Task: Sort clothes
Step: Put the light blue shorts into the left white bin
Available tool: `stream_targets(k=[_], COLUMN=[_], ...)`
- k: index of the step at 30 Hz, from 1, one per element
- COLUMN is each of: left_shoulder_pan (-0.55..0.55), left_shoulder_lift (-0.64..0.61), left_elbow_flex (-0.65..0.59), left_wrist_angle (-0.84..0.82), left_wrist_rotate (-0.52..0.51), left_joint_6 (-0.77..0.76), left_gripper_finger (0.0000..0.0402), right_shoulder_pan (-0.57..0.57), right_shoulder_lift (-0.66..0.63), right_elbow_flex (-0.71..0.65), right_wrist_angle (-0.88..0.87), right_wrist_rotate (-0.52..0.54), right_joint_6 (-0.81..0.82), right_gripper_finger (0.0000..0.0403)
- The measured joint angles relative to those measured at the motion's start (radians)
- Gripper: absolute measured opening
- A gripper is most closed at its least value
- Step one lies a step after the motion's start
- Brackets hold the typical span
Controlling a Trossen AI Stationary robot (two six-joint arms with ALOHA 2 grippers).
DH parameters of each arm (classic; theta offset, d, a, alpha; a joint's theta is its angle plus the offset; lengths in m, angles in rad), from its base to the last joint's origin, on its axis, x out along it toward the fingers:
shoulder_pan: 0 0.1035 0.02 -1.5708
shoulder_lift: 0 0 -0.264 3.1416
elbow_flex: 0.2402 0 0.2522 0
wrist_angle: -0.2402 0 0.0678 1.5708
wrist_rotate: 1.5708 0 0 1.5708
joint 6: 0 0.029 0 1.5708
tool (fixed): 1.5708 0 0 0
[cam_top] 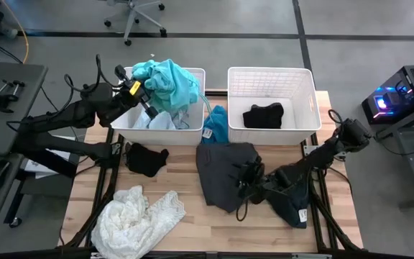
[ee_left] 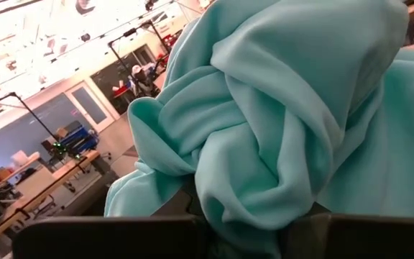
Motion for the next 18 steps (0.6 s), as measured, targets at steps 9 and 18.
stream_targets(k=[9, 18], left_shoulder_pan=[0.005, 0.109], left_shoulder_lift=[-0.05, -0.088], left_elbow_flex=[0.0, 0.0], left_wrist_angle=[0.01, -0.003], left_wrist_rotate=[-0.001, 0.076], left_joint_6=[0.039, 0.052], left_gripper_finger=[0.0033, 0.0034], right_shoulder_pan=[-0.034, -0.226], right_shoulder_lift=[-0.282, -0.65], right_elbow_flex=[0.0, 0.0], right_wrist_angle=[0.027, 0.111], right_wrist_rotate=[0.009, -0.115], right_joint_6=[-0.352, -0.852], right_gripper_finger=[0.0186, 0.0186])
